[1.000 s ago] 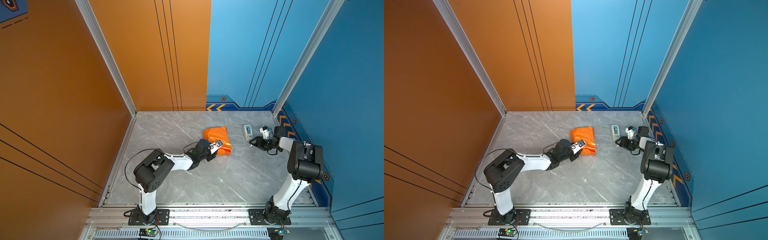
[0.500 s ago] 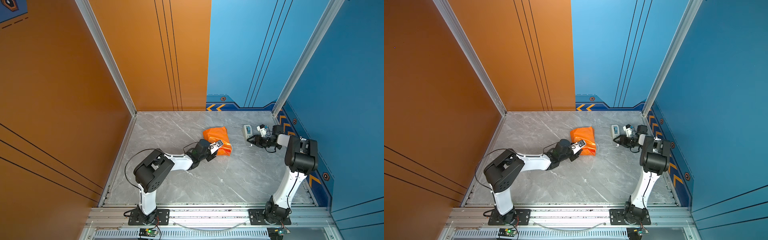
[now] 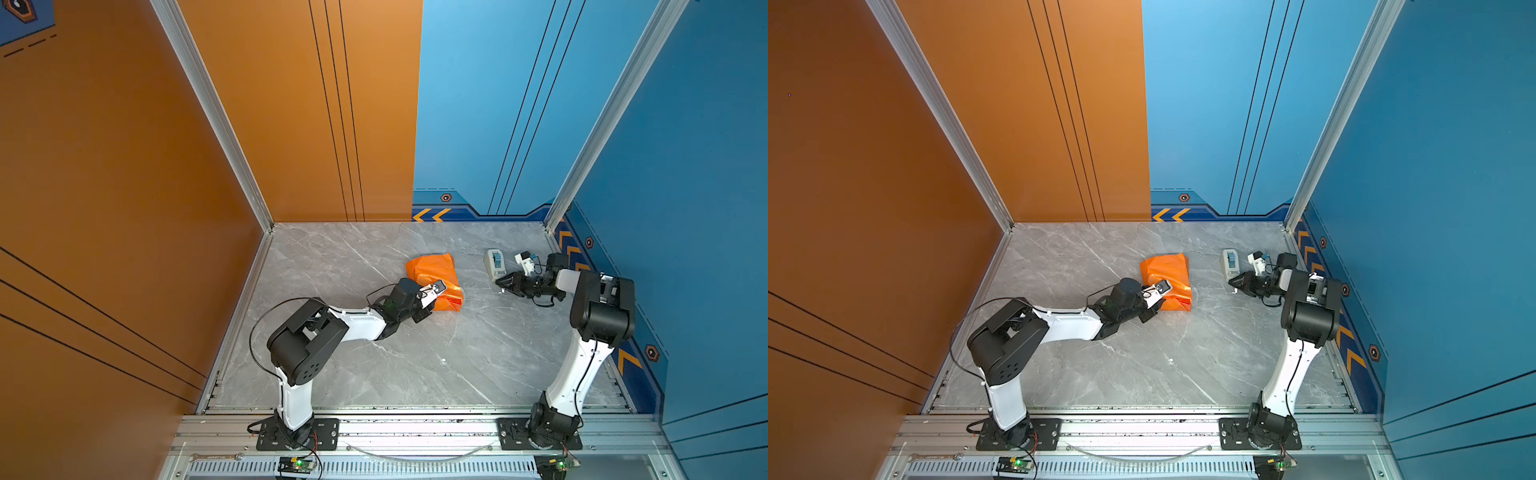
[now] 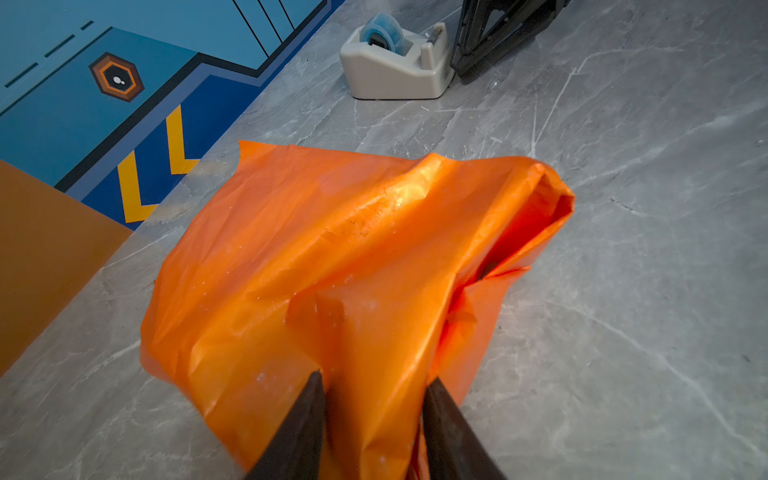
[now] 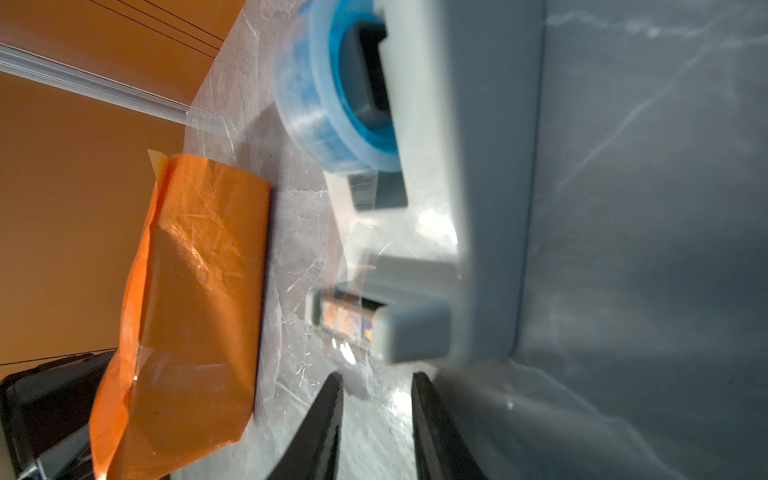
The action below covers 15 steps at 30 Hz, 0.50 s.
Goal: Wrap the gift box in paper
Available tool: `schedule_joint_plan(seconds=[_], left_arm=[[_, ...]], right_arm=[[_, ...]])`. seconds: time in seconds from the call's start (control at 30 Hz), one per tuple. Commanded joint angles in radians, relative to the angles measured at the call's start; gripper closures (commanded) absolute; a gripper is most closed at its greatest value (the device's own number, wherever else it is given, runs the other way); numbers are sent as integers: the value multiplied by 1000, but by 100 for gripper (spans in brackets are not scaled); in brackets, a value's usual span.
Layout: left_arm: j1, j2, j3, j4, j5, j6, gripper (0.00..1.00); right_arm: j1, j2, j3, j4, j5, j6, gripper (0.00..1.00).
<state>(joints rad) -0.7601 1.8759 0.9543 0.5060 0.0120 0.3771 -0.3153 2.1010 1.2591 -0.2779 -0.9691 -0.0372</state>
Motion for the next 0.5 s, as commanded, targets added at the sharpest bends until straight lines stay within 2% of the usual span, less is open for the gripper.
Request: schedule_joint_plan(seconds=[0.0, 0.13, 0.47], left_arm=[[12, 56, -38, -242, -2, -6, 61], [12, 57, -37, -243, -1, -6, 61], [12, 54, -35, -250, -3, -2, 61]], right_arm=[[-7, 7, 26, -19, -41, -12, 72], [-11, 14, 34, -26, -54, -12, 74], [-18, 14, 31, -56, -76, -13, 97]])
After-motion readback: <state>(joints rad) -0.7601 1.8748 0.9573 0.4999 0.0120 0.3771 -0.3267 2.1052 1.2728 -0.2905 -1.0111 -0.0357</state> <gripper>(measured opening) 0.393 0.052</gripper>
